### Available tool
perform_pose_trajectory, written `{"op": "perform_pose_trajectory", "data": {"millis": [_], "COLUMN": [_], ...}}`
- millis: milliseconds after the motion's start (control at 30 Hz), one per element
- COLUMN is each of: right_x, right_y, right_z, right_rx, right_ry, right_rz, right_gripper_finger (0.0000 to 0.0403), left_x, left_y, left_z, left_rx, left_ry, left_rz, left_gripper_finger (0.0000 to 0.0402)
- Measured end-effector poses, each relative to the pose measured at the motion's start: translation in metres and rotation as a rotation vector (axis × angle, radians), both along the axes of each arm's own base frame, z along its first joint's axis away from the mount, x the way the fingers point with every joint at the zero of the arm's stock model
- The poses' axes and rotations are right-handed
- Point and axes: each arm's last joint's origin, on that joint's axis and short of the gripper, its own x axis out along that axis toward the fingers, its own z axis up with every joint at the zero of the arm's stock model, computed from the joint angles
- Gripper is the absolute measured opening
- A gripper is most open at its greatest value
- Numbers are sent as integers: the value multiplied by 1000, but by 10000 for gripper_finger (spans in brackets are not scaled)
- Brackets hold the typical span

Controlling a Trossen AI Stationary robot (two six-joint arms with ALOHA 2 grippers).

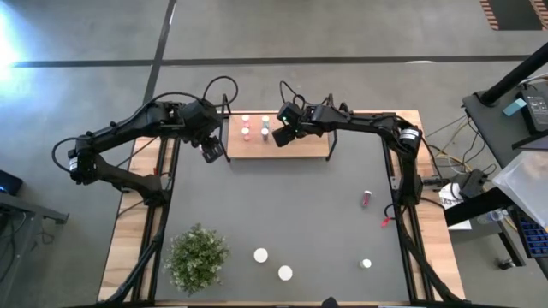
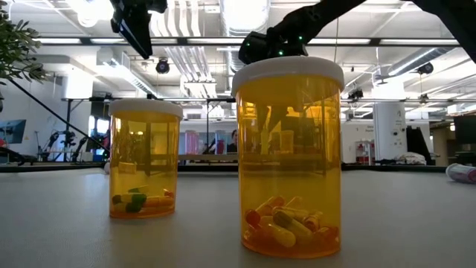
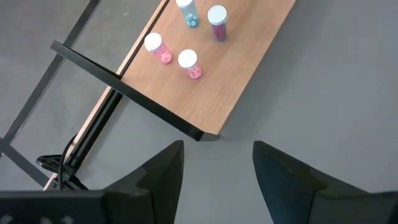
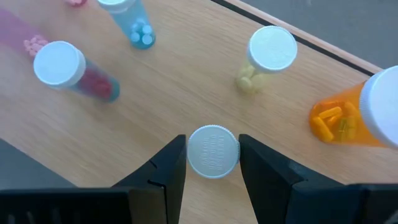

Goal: Pick and place medicine bottles onto shelf by color
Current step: Put the left yellow pill bottle on the shelf aligned with the other yellow pill bottle

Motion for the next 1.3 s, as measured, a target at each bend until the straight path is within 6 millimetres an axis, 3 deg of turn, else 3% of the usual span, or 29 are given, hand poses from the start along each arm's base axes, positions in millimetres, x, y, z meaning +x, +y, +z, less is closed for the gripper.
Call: {"op": "perform_pose_trajectory", "data": {"millis": [1300], "right_x": [1], "right_y": [1], "right_z": [-1], "right_rx": [-14], "right_ry": [23], "right_rz": [78], "right_gripper_finger": [135], "left_x": [0], "left_y": [0], "left_z": [0], "left_rx": [0], "left_ry": [0], "left_rz": [-1], "left_gripper_finger": [176]}}
